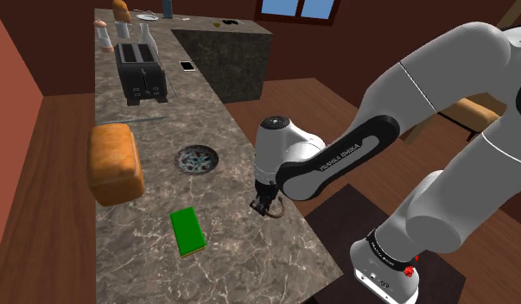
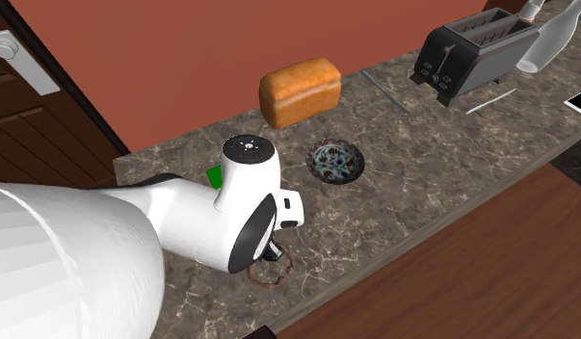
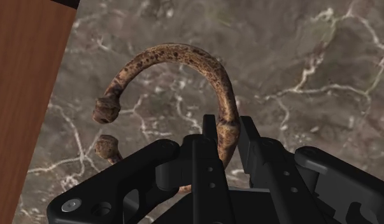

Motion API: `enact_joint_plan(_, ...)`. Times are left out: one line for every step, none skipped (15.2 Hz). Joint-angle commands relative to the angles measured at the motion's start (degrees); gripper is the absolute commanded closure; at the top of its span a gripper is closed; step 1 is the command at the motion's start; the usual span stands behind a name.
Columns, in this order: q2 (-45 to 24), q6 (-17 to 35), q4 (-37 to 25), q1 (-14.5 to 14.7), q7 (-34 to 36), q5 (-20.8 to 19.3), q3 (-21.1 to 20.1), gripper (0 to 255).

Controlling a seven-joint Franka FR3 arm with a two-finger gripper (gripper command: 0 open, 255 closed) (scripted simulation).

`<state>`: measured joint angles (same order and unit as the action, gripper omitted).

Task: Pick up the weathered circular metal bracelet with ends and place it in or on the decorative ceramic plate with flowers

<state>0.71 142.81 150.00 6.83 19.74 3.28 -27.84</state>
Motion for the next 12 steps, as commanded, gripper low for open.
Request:
enact_joint_plan(1.90, -1.99, -0.25, 0.09, -0.95, 1.32, -0.04, 255)
enact_joint_plan(2.78, -2.92, -0.37, 0.16, -1.34, 1.86, -0.01, 255)
enact_joint_plan(3.64, -3.85, -0.52, 0.24, -1.71, 2.37, 0.03, 255)
enact_joint_plan(4.48, -4.78, -0.67, 0.32, -2.05, 2.85, 0.09, 255)
enact_joint_plan(5.31, -5.72, -0.85, 0.40, -2.37, 3.28, 0.16, 255)
enact_joint_plan(6.11, -6.65, -1.03, 0.48, -2.67, 3.69, 0.24, 255)
enact_joint_plan(6.90, -7.59, -1.23, 0.57, -2.95, 4.06, 0.33, 255)
enact_joint_plan(7.67, -8.53, -1.45, 0.65, -3.21, 4.41, 0.44, 255)
enact_joint_plan(8.43, -9.46, -1.68, 0.73, -3.45, 4.73, 0.55, 255)
enact_joint_plan(9.16, -10.40, -1.92, 0.81, -3.68, 5.02, 0.66, 255)
enact_joint_plan(9.88, -11.33, -2.18, 0.89, -3.89, 5.28, 0.79, 255)
enact_joint_plan(10.57, -12.26, -2.44, 0.96, -4.09, 5.53, 0.91, 255)
